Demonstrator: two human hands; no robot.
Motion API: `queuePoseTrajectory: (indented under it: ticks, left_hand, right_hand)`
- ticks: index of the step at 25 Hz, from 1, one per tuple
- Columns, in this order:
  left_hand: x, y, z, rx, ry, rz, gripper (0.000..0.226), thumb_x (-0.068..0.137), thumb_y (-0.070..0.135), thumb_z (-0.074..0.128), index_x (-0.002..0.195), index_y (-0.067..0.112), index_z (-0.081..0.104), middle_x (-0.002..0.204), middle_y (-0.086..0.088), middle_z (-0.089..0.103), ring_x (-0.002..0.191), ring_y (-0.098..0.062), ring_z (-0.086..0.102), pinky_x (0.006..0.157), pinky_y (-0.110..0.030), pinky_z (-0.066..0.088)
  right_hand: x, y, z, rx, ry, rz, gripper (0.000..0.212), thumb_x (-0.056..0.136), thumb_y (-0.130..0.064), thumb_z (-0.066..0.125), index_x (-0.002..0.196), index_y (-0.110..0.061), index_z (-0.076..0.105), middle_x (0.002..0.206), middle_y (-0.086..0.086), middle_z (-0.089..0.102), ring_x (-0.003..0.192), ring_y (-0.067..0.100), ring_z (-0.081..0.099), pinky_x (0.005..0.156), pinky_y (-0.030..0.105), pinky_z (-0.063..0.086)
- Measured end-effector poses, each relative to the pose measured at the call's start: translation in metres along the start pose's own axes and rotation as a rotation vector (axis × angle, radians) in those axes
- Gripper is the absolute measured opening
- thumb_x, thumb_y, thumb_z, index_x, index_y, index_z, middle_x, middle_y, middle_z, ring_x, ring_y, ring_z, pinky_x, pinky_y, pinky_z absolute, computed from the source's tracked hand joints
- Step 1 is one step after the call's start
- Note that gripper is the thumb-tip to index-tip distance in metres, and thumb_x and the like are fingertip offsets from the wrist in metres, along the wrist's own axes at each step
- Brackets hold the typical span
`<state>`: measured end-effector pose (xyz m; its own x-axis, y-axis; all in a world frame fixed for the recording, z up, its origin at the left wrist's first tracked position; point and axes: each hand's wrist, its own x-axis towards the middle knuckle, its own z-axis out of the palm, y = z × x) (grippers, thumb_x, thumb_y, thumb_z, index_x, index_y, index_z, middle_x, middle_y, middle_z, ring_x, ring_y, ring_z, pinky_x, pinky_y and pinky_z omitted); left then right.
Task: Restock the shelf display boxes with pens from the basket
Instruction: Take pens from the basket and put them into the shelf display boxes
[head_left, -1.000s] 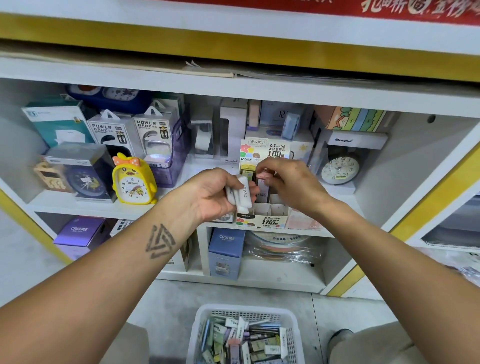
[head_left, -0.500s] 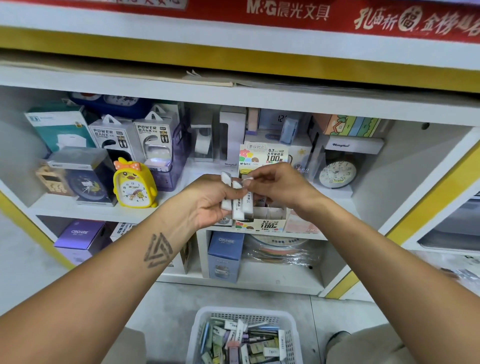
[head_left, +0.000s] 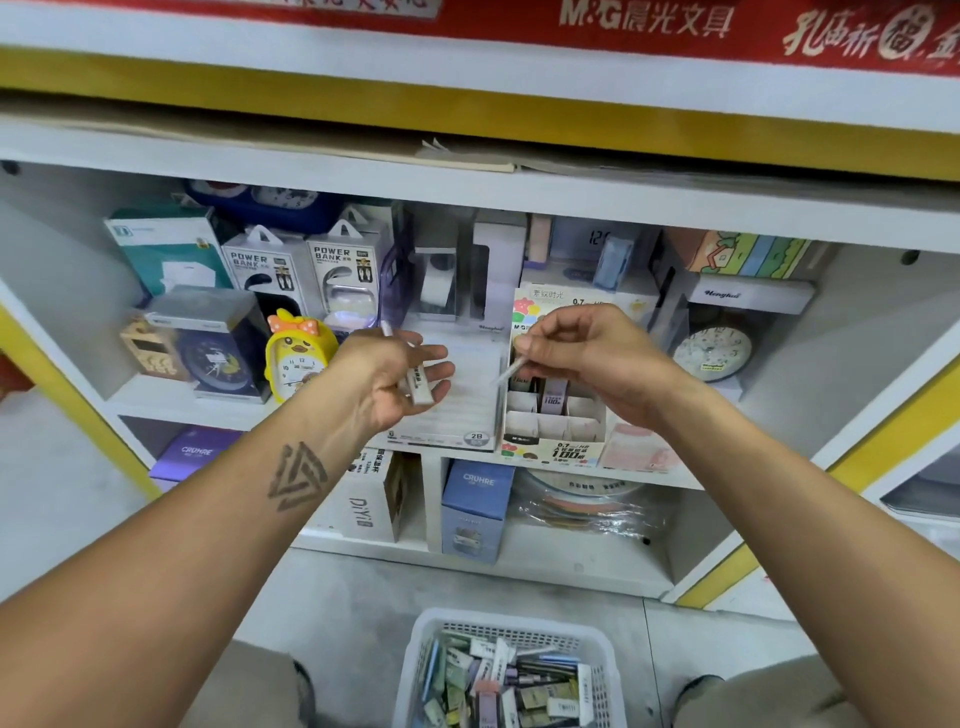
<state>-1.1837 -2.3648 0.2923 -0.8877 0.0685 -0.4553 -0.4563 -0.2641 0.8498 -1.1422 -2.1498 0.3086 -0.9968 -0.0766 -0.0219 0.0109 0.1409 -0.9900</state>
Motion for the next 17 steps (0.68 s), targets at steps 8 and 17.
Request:
queuePoseTrajectory:
  ticks: [8,17]
  left_hand:
    - [-0.002,0.007,-0.039,0.105,0.049,-0.061,0.017,0.106,0.008,0.038,0.095,0.017,0.048,0.082,-0.009,0.066,0.060,-0.025,0.069,0.055,-0.037,0.054]
    - [-0.002,0.008,-0.065,0.257,0.083,-0.153,0.020,0.103,0.002,0.039,0.087,0.011,0.047,0.069,-0.008,0.054,0.060,-0.018,0.049,0.062,-0.031,0.045]
  right_hand:
    - [0.027,0.005,0.038,-0.708,0.106,-0.218,0.021,0.081,-0.011,0.081,0.093,-0.022,0.069,0.079,-0.008,0.058,0.066,0.004,0.053,0.062,0.009,0.042]
    - [0.045,0.022,0.075,-0.718,0.124,-0.272,0.024,0.088,-0.005,0.073,0.108,-0.019,0.070,0.087,-0.005,0.067,0.074,-0.001,0.060,0.067,0.010,0.048]
